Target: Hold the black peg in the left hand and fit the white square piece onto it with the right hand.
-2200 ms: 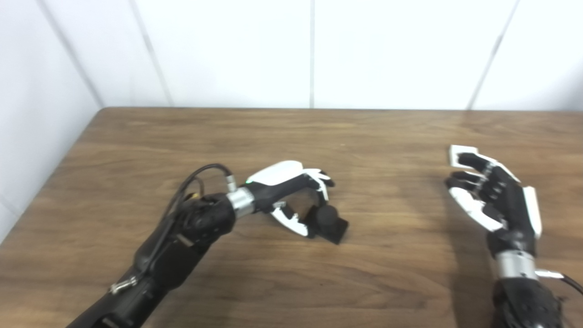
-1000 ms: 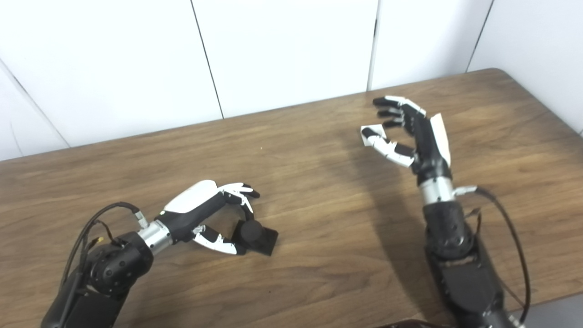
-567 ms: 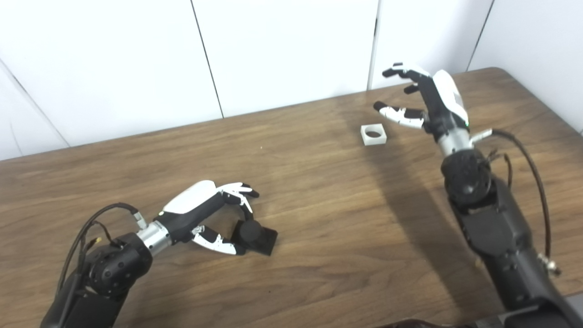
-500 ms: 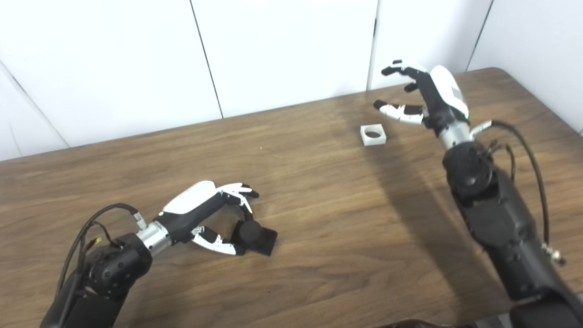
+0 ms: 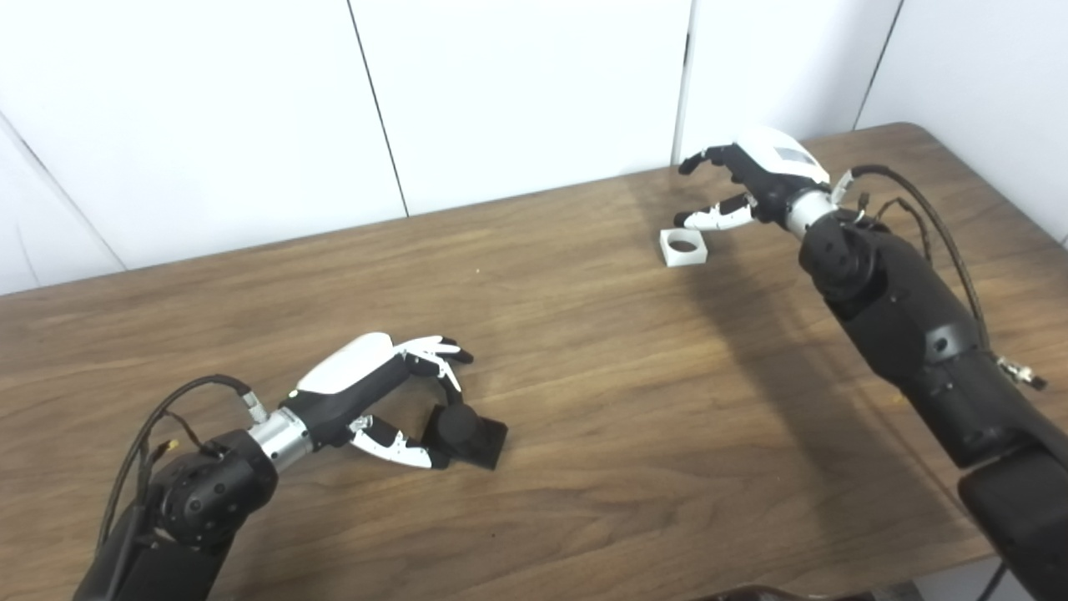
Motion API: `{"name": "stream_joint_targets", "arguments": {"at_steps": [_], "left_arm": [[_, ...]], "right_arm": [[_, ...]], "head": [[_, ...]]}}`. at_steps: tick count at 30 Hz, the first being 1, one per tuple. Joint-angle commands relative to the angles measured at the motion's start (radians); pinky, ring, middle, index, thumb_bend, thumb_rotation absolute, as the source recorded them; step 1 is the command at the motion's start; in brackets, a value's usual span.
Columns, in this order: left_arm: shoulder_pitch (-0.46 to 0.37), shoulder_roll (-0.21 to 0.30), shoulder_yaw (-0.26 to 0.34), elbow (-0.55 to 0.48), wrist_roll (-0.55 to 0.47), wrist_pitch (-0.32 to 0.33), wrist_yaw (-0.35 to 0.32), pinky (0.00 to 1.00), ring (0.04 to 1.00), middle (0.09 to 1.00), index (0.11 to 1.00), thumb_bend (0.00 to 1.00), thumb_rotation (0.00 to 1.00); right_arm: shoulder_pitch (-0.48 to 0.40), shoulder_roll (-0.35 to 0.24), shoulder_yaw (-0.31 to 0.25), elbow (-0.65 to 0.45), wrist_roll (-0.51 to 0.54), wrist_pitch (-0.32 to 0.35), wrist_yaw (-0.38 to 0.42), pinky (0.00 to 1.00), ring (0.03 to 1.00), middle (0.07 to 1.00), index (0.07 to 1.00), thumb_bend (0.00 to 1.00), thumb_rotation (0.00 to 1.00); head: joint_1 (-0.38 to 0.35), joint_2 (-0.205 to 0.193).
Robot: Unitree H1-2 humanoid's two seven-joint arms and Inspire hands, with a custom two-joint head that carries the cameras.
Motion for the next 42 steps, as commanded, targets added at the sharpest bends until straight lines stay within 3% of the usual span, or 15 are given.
{"name": "stream_joint_targets", "arguments": {"at_steps": [1,4,6,17,26,42], "left_arm": [[0.018,0.033,-0.012,0.012,0.027,0.012,-0.034,0.87,0.934,0.87,0.492,0.52,0.08],[0.021,0.033,-0.01,0.015,0.024,0.012,-0.033,0.87,0.935,0.869,0.492,0.52,0.08],[0.023,0.034,-0.009,0.011,0.023,0.011,-0.032,0.87,0.936,0.871,0.492,0.52,0.08],[0.025,0.04,-0.009,0.006,0.024,0.018,-0.04,0.86,0.942,0.873,0.492,0.52,0.08],[0.021,0.037,-0.007,0.011,0.028,0.026,-0.036,0.88,0.943,0.872,0.492,0.52,0.08],[0.024,0.041,-0.001,-0.007,0.026,0.04,-0.038,0.89,0.946,0.875,0.492,0.52,0.08]], "right_arm": [[-0.08,-0.046,0.012,0.005,-0.014,-0.027,0.026,0.74,0.871,0.883,0.795,0.64,0.57],[-0.101,-0.058,0.035,0.033,-0.003,-0.018,0.085,0.79,0.913,0.922,0.841,0.76,0.79],[-0.107,-0.065,0.044,0.04,0.008,-0.011,0.127,0.82,0.935,0.942,0.854,0.83,0.85],[-0.103,-0.081,0.068,0.046,0.028,-0.03,0.238,0.89,0.987,0.973,0.85,0.95,0.89],[-0.101,-0.084,0.08,0.052,0.035,-0.044,0.262,0.88,0.98,0.97,0.855,0.98,0.85],[-0.087,-0.06,0.107,0.105,0.015,-0.053,0.228,0.91,0.976,0.962,0.841,0.96,0.65]], "head": [[0.0,0.002],[0.005,0.004],[0.008,0.006],[0.015,0.009],[0.025,0.012],[0.037,0.015]]}}
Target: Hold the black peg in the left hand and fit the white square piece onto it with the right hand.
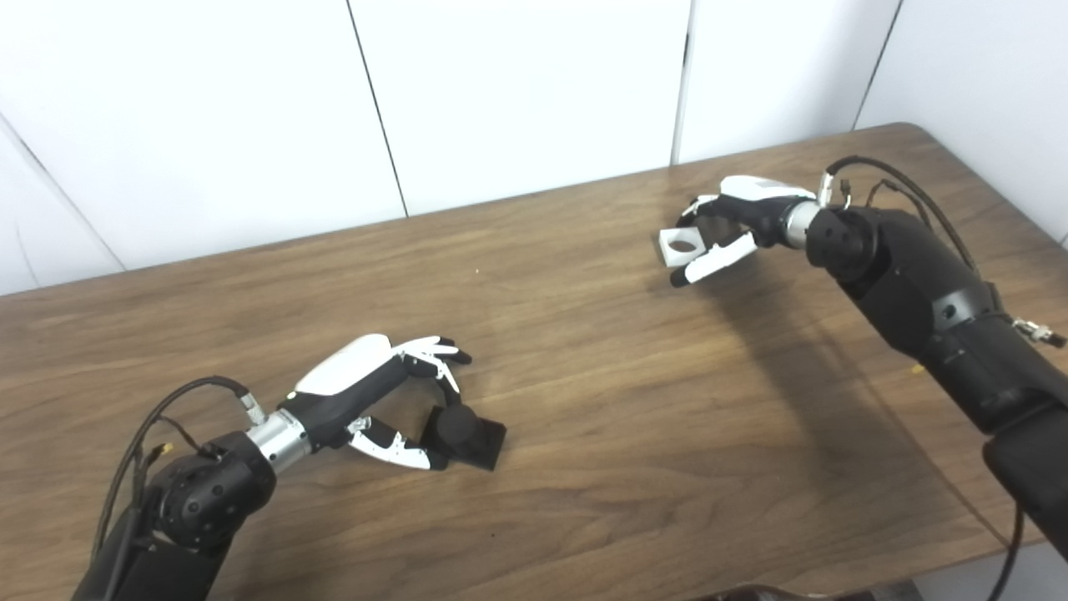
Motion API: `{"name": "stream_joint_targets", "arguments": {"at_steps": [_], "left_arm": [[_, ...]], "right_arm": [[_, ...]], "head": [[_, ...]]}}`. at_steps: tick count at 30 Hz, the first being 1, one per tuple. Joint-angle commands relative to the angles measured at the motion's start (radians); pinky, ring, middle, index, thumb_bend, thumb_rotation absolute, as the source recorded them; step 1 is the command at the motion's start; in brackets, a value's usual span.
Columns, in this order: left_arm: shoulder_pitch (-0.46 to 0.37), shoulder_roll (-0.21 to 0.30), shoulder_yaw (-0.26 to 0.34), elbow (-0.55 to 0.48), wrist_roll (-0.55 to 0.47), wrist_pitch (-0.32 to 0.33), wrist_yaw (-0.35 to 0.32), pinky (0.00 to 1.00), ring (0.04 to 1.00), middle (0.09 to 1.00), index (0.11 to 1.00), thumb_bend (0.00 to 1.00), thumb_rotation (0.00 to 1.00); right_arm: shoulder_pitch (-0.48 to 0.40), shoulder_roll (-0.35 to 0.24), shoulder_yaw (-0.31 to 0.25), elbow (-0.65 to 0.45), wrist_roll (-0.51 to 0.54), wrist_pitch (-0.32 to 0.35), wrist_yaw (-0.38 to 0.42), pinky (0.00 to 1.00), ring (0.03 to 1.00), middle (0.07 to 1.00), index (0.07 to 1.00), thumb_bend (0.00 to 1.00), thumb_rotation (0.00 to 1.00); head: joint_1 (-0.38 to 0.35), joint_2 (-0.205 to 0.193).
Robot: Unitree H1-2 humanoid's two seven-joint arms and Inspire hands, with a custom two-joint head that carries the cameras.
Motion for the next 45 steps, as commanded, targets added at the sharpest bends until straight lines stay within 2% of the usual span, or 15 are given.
{"name": "stream_joint_targets", "arguments": {"at_steps": [1,13,18,25,43,44,45], "left_arm": [[0.019,0.039,-0.005,-0.003,0.028,0.031,-0.037,0.88,0.947,0.875,0.492,0.52,0.08],[0.024,0.04,-0.004,-0.011,0.029,0.035,-0.037,0.86,0.944,0.875,0.492,0.52,0.08],[0.029,0.042,-0.003,-0.015,0.027,0.035,-0.038,0.86,0.941,0.874,0.492,0.52,0.08],[0.03,0.045,-0.001,-0.015,0.025,0.031,-0.039,0.86,0.942,0.872,0.492,0.52,0.08],[0.03,0.049,0.002,-0.022,0.017,0.029,-0.043,0.86,0.94,0.873,0.492,0.52,0.08],[0.03,0.049,0.001,-0.022,0.017,0.03,-0.044,0.86,0.941,0.874,0.492,0.52,0.08],[0.03,0.049,0.002,-0.022,0.017,0.03,-0.045,0.86,0.941,0.874,0.492,0.52,0.08]], "right_arm": [[-0.042,-0.004,-0.005,0.009,-0.003,-0.013,-0.022,0.92,0.975,0.961,0.84,0.96,0.65],[-0.045,0.01,0.01,0.063,-0.021,-0.039,-0.078,0.9,0.954,0.941,0.828,0.87,0.54],[-0.049,0.022,0.031,0.093,-0.059,-0.037,-0.132,0.81,0.922,0.916,0.775,0.74,0.51],[-0.054,0.039,0.034,0.131,-0.066,-0.037,-0.172,0.78,0.895,0.902,0.733,0.66,0.39],[-0.048,0.04,0.031,0.139,-0.061,-0.039,-0.232,0.73,0.863,0.857,0.654,0.61,0.24],[-0.047,0.04,0.031,0.138,-0.062,-0.039,-0.239,0.73,0.857,0.841,0.548,0.54,0.18],[-0.047,0.04,0.03,0.139,-0.063,-0.039,-0.245,0.73,0.855,0.835,0.523,0.52,0.16]], "head": [[0.004,0.001],[0.015,0.005],[0.02,0.009],[0.025,0.012],[0.023,0.013],[0.023,0.013],[0.023,0.013]]}}
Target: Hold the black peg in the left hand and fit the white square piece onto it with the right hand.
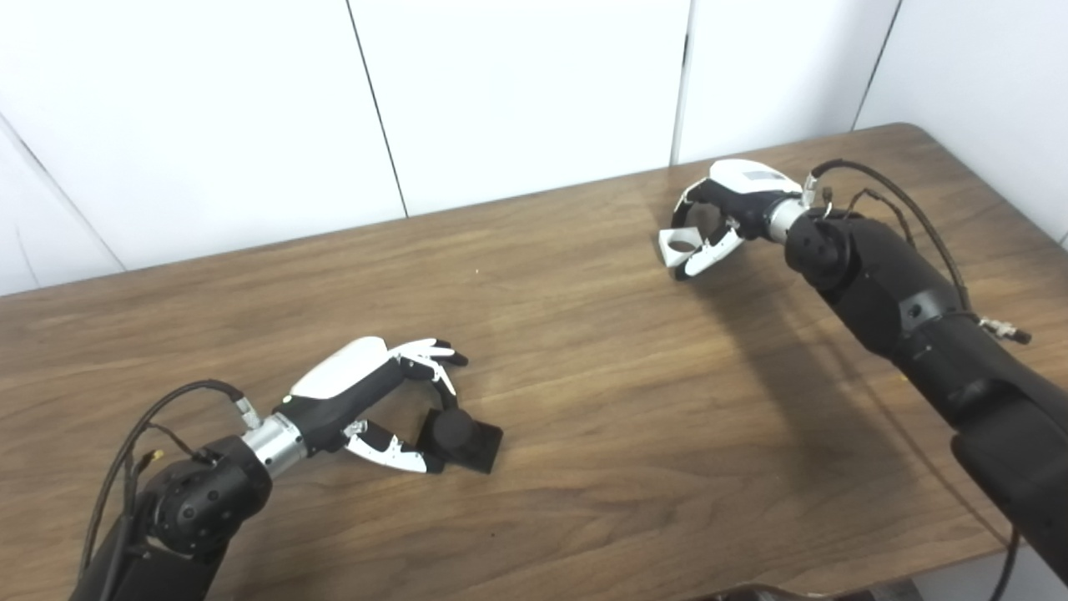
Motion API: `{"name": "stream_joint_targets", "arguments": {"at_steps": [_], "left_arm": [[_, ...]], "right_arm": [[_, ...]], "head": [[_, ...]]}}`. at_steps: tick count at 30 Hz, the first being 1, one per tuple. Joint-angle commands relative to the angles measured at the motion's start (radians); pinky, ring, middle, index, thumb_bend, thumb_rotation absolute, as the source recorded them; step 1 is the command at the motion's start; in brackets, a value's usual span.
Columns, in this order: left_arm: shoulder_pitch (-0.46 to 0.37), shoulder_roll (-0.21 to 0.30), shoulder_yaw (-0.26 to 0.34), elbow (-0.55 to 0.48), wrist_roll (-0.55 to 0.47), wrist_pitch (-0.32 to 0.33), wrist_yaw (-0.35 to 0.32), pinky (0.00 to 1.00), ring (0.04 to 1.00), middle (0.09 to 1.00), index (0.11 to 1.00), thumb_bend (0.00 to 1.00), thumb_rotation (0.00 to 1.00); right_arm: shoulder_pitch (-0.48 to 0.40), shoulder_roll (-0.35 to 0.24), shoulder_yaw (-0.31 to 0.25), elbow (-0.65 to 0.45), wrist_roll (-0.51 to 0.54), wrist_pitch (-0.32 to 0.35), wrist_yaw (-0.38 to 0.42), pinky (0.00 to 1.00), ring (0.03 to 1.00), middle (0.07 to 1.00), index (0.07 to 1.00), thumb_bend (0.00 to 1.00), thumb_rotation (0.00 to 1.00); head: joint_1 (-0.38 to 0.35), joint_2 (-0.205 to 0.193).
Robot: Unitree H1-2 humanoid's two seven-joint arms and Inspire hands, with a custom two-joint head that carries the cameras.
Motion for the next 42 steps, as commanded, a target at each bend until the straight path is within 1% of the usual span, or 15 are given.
{"name": "stream_joint_targets", "arguments": {"at_steps": [1,7,10,14,21,26,29,31,35,37,42], "left_arm": [[0.015,0.042,-0.005,0.001,0.015,0.022,-0.043,0.86,0.942,0.874,0.492,0.52,0.08],[0.015,0.043,-0.004,-0.005,0.012,0.031,-0.05,0.86,0.944,0.875,0.492,0.52,0.08],[0.014,0.044,-0.005,-0.006,0.011,0.028,-0.054,0.87,0.946,0.876,0.492,0.52,0.08],[0.014,0.043,-0.005,-0.007,0.014,0.025,-0.051,0.85,0.945,0.875,0.492,0.52,0.08],[0.013,0.041,-0.004,-0.008,0.012,0.031,-0.054,0.86,0.949,0.876,0.492,0.52,0.08],[0.013,0.039,-0.004,-0.006,0.008,0.026,-0.052,0.87,0.948,0.877,0.492,0.52,0.08],[0.01,0.037,-0.007,-0.007,0.017,0.025,-0.049,0.87,0.945,0.874,0.492,0.52,0.08],[0.008,0.036,-0.007,-0.007,0.018,0.028,-0.049,0.87,0.944,0.874,0.493,0.52,0.08],[0.005,0.035,-0.006,0.003,0.015,0.017,-0.046,0.85,0.939,0.875,0.494,0.52,0.08],[0.006,0.035,-0.005,-0.003,0.016,0.029,-0.051,0.85,0.941,0.876,0.494,0.52,0.08],[0.005,0.039,-0.004,-0.01,0.011,0.042,-0.061,0.85,0.944,0.874,0.493,0.52,0.08]], "right_arm": [[-0.012,-0.011,0.003,0.014,-0.029,0.01,-0.029,0.73,0.848,0.825,0.507,0.51,0.15],[-0.003,-0.015,0.009,0.016,-0.038,-0.016,-0.093,0.7,0.817,0.79,0.491,0.51,0.14],[-0.002,-0.016,0.011,0.02,-0.037,-0.023,-0.113,0.7,0.815,0.784,0.489,0.51,0.13],[0.0,-0.019,0.013,0.018,-0.037,-0.027,-0.12,0.71,0.821,0.783,0.488,0.51,0.14],[0.004,-0.02,0.011,0.022,-0.042,-0.035,-0.139,0.69,0.804,0.773,0.488,0.51,0.13],[0.015,-0.018,-0.004,0.01,-0.03,-0.042,-0.164,0.69,0.802,0.763,0.487,0.51,0.13],[0.039,-0.008,-0.033,-0.039,-0.005,-0.038,-0.174,0.7,0.804,0.761,0.486,0.51,0.13],[0.072,0.013,-0.072,-0.097,0.027,-0.021,-0.185,0.71,0.807,0.759,0.486,0.51,0.13],[0.124,0.038,-0.113,-0.18,0.044,-0.009,-0.201,0.71,0.811,0.764,0.485,0.51,0.13],[0.148,0.046,-0.122,-0.224,0.037,-0.005,-0.209,0.7,0.807,0.766,0.485,0.51,0.13],[0.188,0.039,-0.111,-0.317,0.0,-0.024,-0.206,0.71,0.808,0.786,0.484,0.51,0.13]], "head": [[0.002,0.002],[0.0,0.005],[0.0,0.005],[0.004,0.01],[0.007,0.014],[0.006,0.017],[0.004,0.015],[0.012,0.02],[0.016,0.022],[0.024,0.025],[0.044,0.035]]}}
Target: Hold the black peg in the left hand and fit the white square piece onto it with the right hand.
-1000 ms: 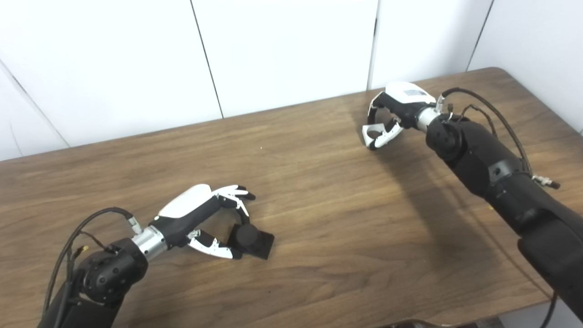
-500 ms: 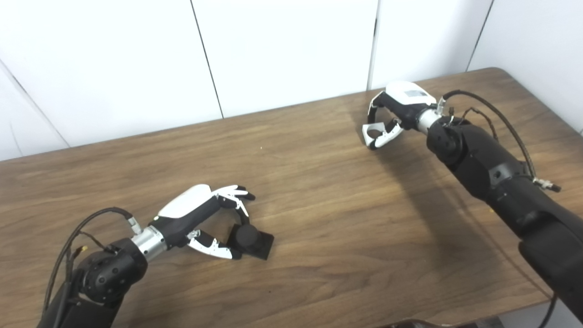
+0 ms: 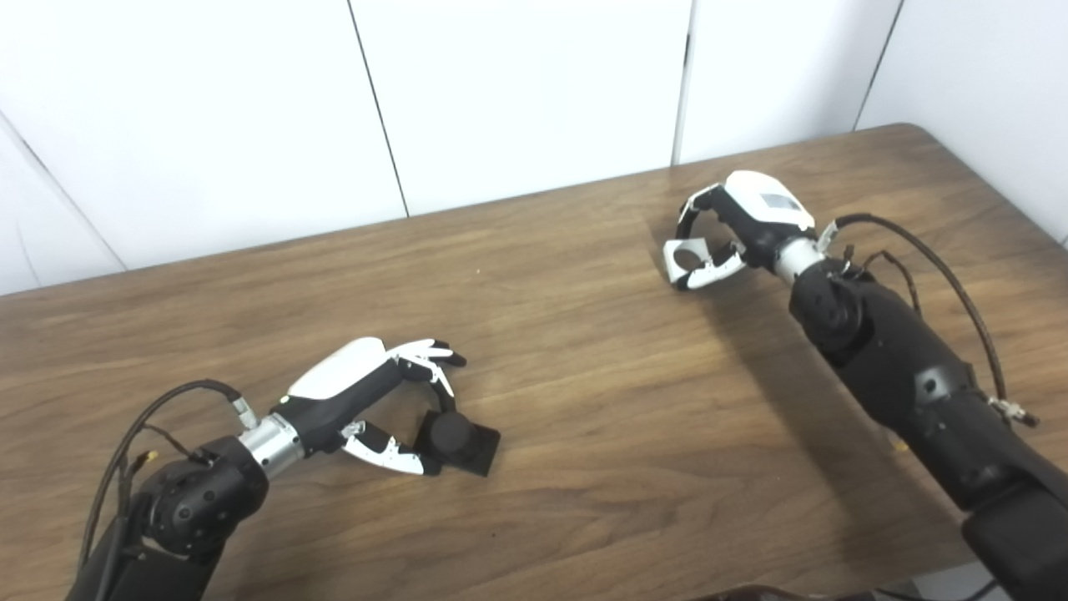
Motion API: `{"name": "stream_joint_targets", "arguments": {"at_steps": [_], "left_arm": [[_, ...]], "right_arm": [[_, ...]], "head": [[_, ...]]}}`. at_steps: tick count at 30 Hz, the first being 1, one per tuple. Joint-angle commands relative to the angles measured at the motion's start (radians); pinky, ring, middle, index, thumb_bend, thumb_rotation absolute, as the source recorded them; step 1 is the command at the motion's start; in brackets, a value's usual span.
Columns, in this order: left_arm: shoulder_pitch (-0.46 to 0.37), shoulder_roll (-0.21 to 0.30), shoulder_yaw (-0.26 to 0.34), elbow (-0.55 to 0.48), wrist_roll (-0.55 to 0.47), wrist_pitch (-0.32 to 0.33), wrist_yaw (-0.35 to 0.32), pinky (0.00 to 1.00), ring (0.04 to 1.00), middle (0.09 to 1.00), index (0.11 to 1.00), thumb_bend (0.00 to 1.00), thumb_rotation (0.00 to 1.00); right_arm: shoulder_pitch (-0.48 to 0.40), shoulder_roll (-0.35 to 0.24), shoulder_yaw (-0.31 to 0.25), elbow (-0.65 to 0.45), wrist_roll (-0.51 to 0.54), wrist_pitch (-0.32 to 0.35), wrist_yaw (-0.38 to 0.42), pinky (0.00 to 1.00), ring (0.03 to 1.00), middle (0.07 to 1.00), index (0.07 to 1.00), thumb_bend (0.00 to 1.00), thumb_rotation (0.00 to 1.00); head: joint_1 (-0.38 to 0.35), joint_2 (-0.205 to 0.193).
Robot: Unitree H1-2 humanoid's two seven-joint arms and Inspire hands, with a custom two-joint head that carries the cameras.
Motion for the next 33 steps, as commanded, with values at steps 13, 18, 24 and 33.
{"name": "stream_joint_targets", "arguments": {"at_steps": [13,18,24,33], "left_arm": [[-0.017,0.02,-0.023,0.013,0.004,0.067,-0.077,0.84,0.95,0.88,0.494,0.52,0.09],[-0.022,0.005,-0.028,0.012,0.009,0.086,-0.083,0.86,0.955,0.888,0.495,0.52,0.09],[-0.03,-0.018,-0.04,0.004,0.027,0.112,-0.079,0.86,0.948,0.891,0.604,0.76,0.27],[-0.04,-0.042,-0.052,0.005,0.048,0.13,-0.07,0.86,0.956,0.895,0.617,0.81,0.33]], "right_arm": [[-0.001,-0.011,-0.027,-0.299,0.03,-0.07,0.078,0.71,0.798,0.785,0.483,0.51,0.14],[0.001,-0.012,-0.039,-0.376,0.062,-0.08,0.13,0.71,0.802,0.783,0.483,0.51,0.14],[0.0,-0.012,-0.045,-0.437,0.104,-0.134,0.17,0.66,0.789,0.769,0.482,0.51,0.14],[0.007,0.003,-0.055,-0.52,0.152,-0.164,0.22,0.66,0.794,0.755,0.482,0.52,0.13]], "head": [[0.097,0.024],[0.17,0.036],[0.251,0.049],[0.325,0.064]]}}
